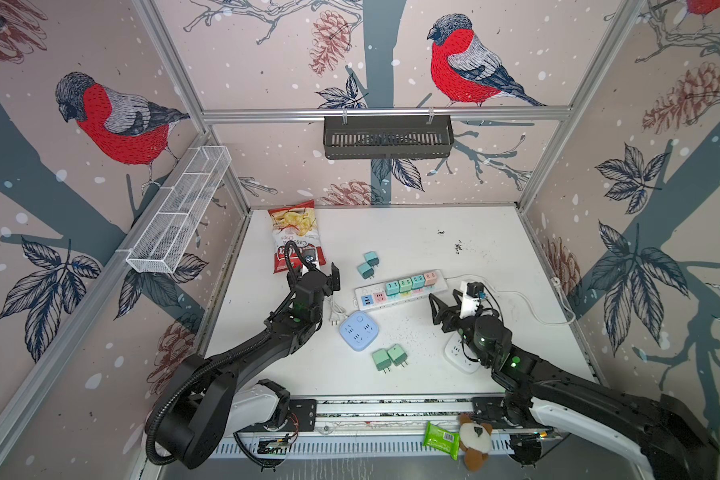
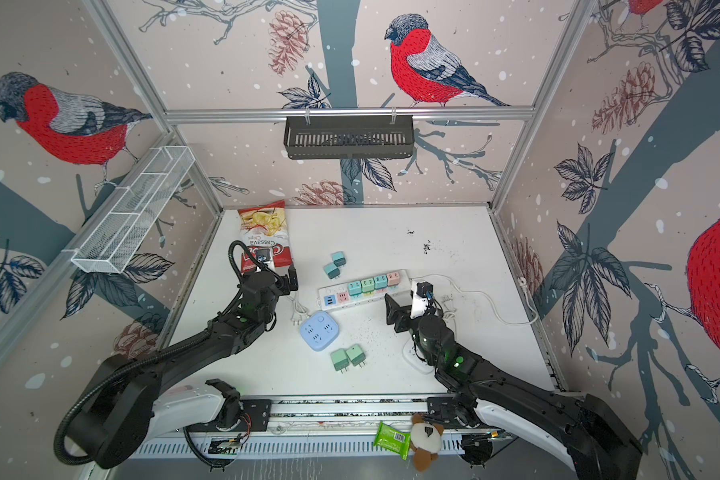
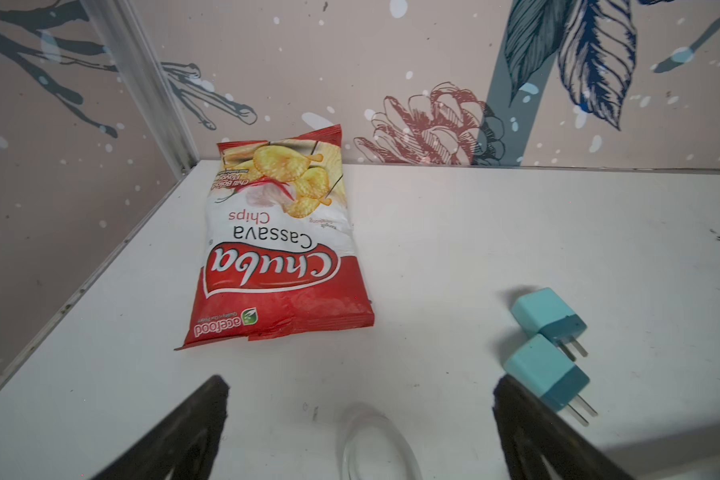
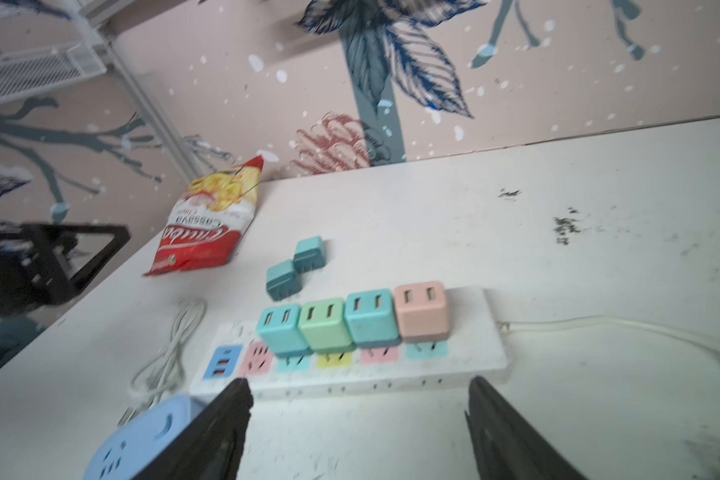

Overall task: Insert the plug
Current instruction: 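Move the right gripper toward the light-green adapters beside the blue socket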

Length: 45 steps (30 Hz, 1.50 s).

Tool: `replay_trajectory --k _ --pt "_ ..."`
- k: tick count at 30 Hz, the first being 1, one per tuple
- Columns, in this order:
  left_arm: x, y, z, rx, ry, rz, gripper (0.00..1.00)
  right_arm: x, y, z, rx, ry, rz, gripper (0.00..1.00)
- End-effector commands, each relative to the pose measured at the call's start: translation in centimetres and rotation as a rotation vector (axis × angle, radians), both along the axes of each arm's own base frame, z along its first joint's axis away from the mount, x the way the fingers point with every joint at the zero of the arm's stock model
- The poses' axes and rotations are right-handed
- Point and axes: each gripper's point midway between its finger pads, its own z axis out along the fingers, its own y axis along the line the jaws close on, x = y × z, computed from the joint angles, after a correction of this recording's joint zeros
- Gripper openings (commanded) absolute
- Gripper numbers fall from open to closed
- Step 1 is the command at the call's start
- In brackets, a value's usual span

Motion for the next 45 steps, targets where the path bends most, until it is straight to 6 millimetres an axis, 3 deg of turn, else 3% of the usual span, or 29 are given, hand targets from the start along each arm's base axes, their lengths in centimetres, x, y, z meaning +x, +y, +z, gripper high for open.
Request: replay_trajectory --k 1,9,15,27,34,45 --pt "-1.0 2.1 0.0 -0.011 -0.01 0.108 0.99 -1.5 -0.3 -1.1 -0.061 0.033 -0.065 0.82" --pt "-3.4 2.2 1.1 -0.098 -0.105 0.034 0.99 -6.6 3.7 -4.1 -0.128 0.072 0.136 0.76" --pt "-3.0 1.9 0.9 -0.087 -0.083 0.035 0.99 -8.6 7.6 -3.8 -0.205 0.042 0.261 0.72" --pt "-2.7 1.6 0.7 -0.079 -0.066 0.022 0.99 -11.5 13.4 -6.9 -0.349 0.064 0.405 0.7" --pt "-2.4 1.3 0.6 -0.072 -0.052 0.015 0.99 -11.9 13.8 -8.1 -0.35 0.112 0.423 0.66" --pt "-2.2 1.2 0.4 -0.066 -0.042 0.016 0.99 -10.8 10.5 -9.3 -0.317 0.168 0.339 0.52"
